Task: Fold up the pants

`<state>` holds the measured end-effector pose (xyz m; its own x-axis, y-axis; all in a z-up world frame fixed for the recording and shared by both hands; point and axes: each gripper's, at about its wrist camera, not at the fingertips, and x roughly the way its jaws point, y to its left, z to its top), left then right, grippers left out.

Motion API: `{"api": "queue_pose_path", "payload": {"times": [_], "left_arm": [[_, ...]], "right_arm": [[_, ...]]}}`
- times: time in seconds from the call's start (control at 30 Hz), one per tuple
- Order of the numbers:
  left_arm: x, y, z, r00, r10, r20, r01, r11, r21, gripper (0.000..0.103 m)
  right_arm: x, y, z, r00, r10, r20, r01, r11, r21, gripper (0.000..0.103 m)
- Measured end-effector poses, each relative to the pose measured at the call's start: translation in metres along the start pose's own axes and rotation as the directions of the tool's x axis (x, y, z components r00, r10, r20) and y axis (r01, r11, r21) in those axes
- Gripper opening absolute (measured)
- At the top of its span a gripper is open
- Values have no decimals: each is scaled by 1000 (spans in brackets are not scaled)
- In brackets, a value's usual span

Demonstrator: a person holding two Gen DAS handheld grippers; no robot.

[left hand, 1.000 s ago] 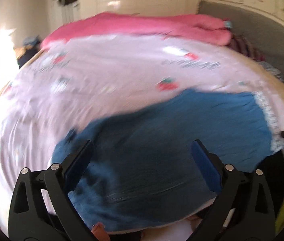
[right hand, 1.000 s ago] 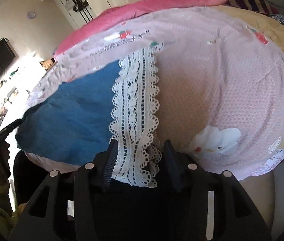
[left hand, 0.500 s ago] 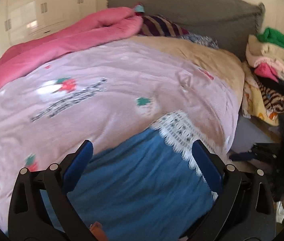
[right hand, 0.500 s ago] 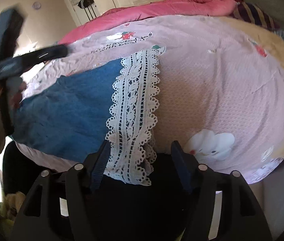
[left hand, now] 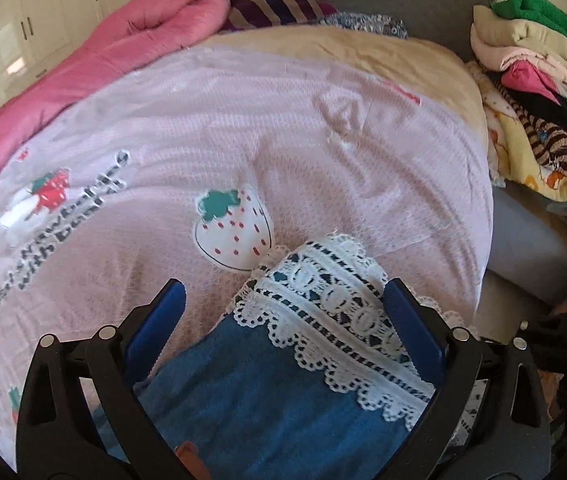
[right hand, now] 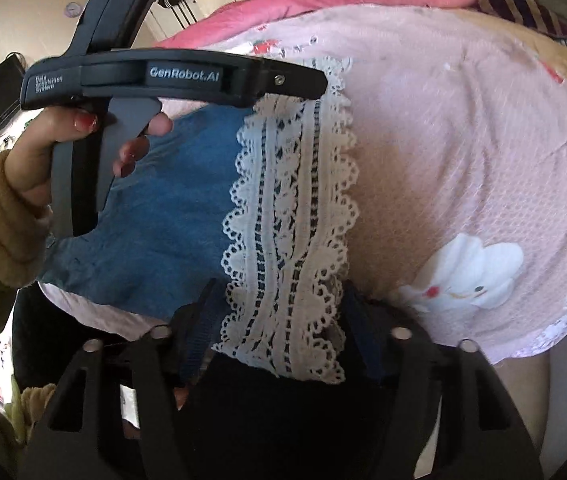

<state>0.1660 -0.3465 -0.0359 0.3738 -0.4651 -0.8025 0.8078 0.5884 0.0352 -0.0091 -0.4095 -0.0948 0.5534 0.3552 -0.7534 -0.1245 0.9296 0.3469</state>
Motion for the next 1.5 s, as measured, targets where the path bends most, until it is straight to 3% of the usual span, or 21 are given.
{"api": "queue_pose_path", "payload": {"times": [0.1, 0.17, 0.2, 0.53, 0.67, 0.87, 1.03, 1.3, 1.4, 1.47, 1.5], "left_arm": [[11, 3, -2, 999, -28, -25, 28, 1000, 2, 93], [17, 4, -3, 998, -50, -33, 49, 999, -7, 93], [19, 4, -3, 997, -63, -39, 63, 998, -13, 91], [5, -3, -1, 993, -118, -23, 118, 993, -2, 29], [-15, 7, -7, 988, -151, 22, 151, 988, -37, 24], [-56, 29, -16, 975, -188, 120, 201, 974, -108, 23], [-94, 57, -32, 968, -158, 193, 189, 970, -152, 23], [-131, 115, -89, 963, -107, 247, 174, 948, -268, 23], [-132, 138, -115, 959, -126, 252, 205, 927, -315, 34], [-131, 154, -132, 970, -74, 233, 157, 918, -364, 61], [-133, 159, -136, 970, -70, 235, 158, 912, -380, 64]], "right_arm": [[1, 1, -1, 1000, -8, 3, 8, 1000, 4, 45], [3, 4, -1, 1000, 26, -4, -26, 999, 18, 28], [4, 5, -2, 1000, 28, -2, -28, 999, 20, 27], [-28, 34, 6, 995, 32, 98, -31, 999, -18, 23], [-41, 45, 16, 990, 52, 130, -46, 998, -46, 23], [-53, 79, 29, 983, 76, 167, -55, 991, -124, 22], [-53, 116, 40, 980, 98, 172, -61, 976, -207, 22], [-14, 186, 47, 991, 98, 88, -57, 920, -388, 22], [14, 217, 45, 996, 85, 24, -65, 885, -461, 22], [33, 234, 41, 997, 71, -6, -64, 865, -497, 23], [41, 241, 40, 998, 58, -20, -60, 855, -516, 24]]}}
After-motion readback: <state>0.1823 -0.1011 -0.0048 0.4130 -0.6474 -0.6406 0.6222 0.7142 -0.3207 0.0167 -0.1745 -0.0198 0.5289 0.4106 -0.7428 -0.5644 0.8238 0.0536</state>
